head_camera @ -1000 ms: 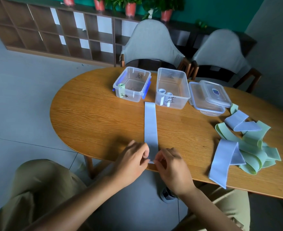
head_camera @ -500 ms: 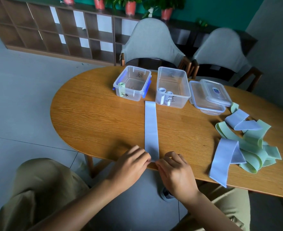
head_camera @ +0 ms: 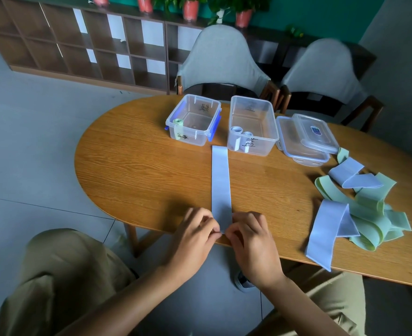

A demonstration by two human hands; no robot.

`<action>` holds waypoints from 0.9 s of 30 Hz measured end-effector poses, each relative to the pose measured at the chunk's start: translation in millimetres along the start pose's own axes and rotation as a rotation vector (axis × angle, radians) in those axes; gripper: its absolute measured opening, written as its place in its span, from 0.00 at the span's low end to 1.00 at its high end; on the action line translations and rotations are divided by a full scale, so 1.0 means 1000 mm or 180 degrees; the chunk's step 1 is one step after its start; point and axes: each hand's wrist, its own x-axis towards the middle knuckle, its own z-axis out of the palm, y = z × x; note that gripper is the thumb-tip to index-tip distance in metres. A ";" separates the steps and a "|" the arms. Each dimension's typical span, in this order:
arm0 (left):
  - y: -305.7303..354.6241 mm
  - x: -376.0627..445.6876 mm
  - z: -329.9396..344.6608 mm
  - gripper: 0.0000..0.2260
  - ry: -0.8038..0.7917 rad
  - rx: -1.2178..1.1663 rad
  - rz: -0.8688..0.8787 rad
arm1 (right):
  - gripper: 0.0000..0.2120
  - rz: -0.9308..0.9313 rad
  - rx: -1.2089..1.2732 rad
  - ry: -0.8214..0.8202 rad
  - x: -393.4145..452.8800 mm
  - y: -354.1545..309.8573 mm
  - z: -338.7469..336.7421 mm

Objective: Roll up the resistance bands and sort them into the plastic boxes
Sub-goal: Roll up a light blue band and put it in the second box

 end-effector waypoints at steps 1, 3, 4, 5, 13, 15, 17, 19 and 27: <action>0.000 0.001 0.000 0.07 0.0001 -0.0012 -0.0061 | 0.03 0.0127 0.0025 -0.0066 0.000 0.000 0.001; 0.001 0.002 -0.001 0.08 -0.0026 0.0048 -0.0169 | 0.03 0.0391 0.0068 -0.0214 0.000 -0.002 0.002; 0.001 0.002 0.000 0.08 -0.0051 0.0084 -0.0203 | 0.04 0.0523 0.0095 -0.0269 0.001 -0.002 0.003; 0.002 0.002 0.001 0.08 -0.0077 0.0104 -0.0231 | 0.04 0.0651 0.0122 -0.0301 0.002 -0.003 0.004; 0.001 0.008 0.013 0.06 0.0027 0.0340 -0.0631 | 0.05 0.1317 -0.0003 -0.0354 0.012 -0.012 0.016; 0.001 0.012 0.012 0.05 0.0083 0.0391 -0.0606 | 0.06 0.1363 0.0009 -0.0222 0.014 -0.013 0.017; 0.001 0.015 0.012 0.04 0.0139 0.0424 -0.0546 | 0.09 0.1350 -0.0047 -0.0130 0.016 -0.014 0.018; 0.002 0.018 0.013 0.04 0.0184 0.0505 -0.0505 | 0.11 0.1279 -0.0158 -0.0091 0.019 -0.012 0.021; -0.008 0.042 0.024 0.03 0.0265 0.0812 -0.0480 | 0.11 0.1270 -0.0526 -0.0091 0.041 -0.004 0.036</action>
